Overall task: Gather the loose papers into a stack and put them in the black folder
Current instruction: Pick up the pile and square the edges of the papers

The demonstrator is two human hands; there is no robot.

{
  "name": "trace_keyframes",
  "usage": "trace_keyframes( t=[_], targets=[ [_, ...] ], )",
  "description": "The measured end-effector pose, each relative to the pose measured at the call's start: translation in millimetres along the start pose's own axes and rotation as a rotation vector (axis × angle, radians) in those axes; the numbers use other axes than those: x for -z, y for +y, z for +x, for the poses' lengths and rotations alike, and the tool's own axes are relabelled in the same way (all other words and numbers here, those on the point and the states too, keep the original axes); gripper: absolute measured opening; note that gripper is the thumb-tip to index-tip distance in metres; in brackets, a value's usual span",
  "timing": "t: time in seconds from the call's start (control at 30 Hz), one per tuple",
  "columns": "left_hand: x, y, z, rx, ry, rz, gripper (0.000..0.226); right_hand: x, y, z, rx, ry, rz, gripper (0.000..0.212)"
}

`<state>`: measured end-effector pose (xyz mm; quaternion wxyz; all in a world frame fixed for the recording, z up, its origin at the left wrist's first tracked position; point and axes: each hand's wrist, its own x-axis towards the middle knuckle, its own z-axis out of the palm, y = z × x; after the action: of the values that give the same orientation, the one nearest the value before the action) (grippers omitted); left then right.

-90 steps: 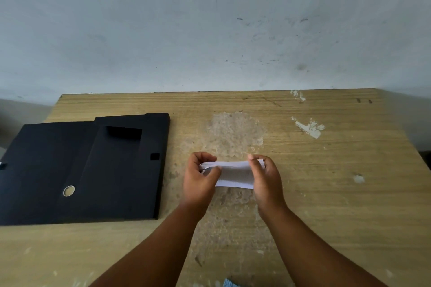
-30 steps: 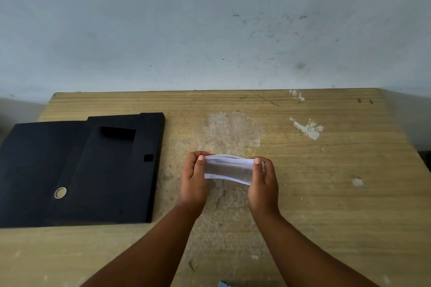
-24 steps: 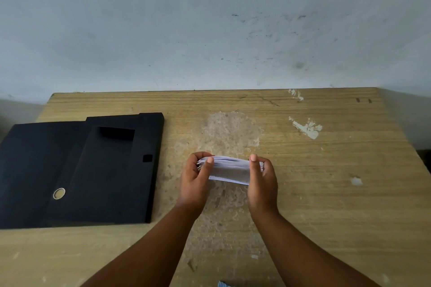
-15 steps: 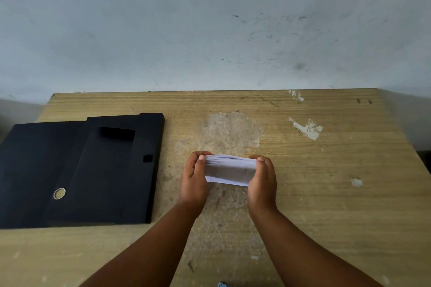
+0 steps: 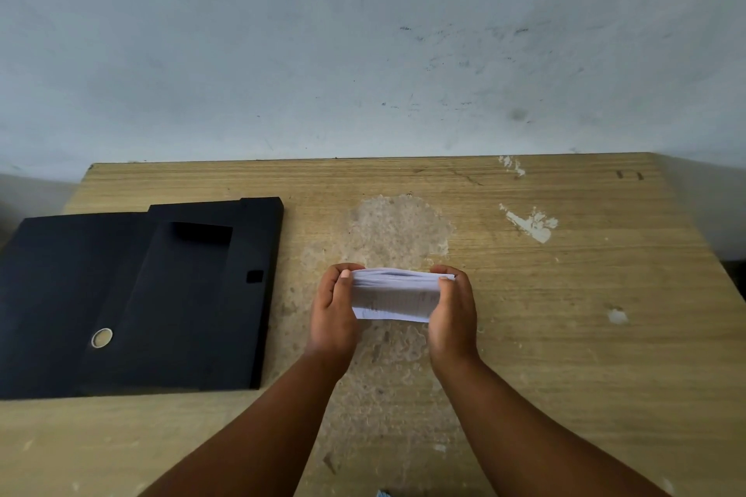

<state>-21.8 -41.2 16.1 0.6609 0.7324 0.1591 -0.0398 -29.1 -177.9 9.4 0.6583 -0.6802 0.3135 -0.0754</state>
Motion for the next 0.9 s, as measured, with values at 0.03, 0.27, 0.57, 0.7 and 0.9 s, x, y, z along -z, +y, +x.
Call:
trace_keyframes(
  t=[0.03,0.27,0.57,0.7,0.9],
  targets=[
    [0,1,0,0.001,-0.002,-0.005,0.030,0,1,0,-0.001,-0.001,0.016,0.026],
    [7,-3,-1,-0.017,-0.147,-0.050,0.023,8,4,1,0.056,-0.152,-0.051,0.047],
    [17,-15,18,-0.135,-0.129,0.379,0.022,28,13,18,0.284,-0.241,-0.530,0.027],
    [14,-14,16,-0.146,-0.017,0.314,0.027,23,14,11,0.380,-0.159,-0.514,0.022],
    [4,-29,9,-0.017,-0.023,0.226,0.021,21,31,-1,0.317,-0.107,-0.487,0.018]
  ],
)
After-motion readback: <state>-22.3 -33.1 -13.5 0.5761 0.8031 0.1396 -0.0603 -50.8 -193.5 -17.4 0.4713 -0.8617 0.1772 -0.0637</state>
